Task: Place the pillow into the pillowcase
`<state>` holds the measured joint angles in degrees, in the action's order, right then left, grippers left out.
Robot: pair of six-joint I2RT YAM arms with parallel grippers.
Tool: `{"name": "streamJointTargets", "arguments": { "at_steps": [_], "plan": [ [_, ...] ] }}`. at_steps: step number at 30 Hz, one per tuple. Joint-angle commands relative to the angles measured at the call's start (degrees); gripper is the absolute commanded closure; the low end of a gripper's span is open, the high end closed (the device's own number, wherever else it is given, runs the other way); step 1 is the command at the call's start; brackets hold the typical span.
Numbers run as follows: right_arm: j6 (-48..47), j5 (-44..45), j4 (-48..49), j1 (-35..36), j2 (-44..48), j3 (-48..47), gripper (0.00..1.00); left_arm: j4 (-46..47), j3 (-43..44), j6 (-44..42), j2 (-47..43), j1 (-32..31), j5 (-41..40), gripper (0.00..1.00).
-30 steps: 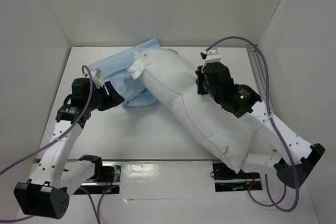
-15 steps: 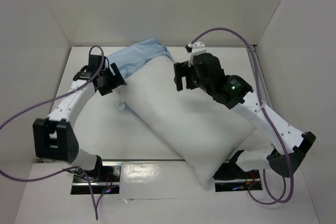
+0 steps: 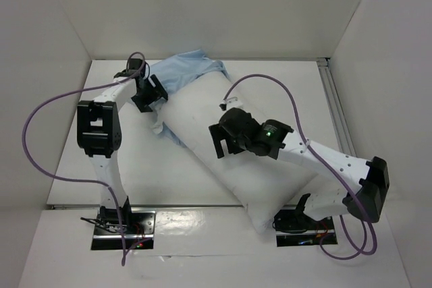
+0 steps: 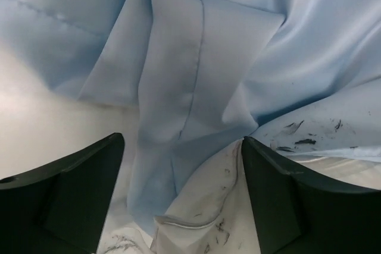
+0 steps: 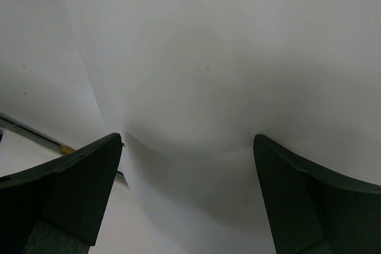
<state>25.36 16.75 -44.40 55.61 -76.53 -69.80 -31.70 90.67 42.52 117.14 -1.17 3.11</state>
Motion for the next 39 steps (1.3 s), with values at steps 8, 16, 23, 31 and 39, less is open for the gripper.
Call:
{"name": "streamJointTargets", "arguments": {
  "at_steps": [8,16,23,31,39],
  "plan": [
    [22.1,1.8,7.1,-1.2,6.5,18.6,0.29,0.2,6.7,-0.4,7.5,2.1,2.2,1.00],
    [8.7,19.5,3.8,-9.5,-9.0,5.5,1.00,-0.6,-1.1,-0.3,-9.3,8.9,-5.3,1.00],
    [2.5,35.4,-1.6,-20.0,-12.2,-6.1,1.00,0.3,-8.3,-0.2,-19.0,12.3,-8.8,1.00],
    [-4.1,17.1,5.0,-22.4,-0.1,0.9,0.49,-0.8,-8.3,-0.7,-17.8,13.6,-8.3,1.00],
    [-4.6,8.9,11.3,-23.2,-9.2,-3.6,0.00,-1.3,-7.7,-1.2,-17.8,13.6,-8.9,1.00]
  ]
}}
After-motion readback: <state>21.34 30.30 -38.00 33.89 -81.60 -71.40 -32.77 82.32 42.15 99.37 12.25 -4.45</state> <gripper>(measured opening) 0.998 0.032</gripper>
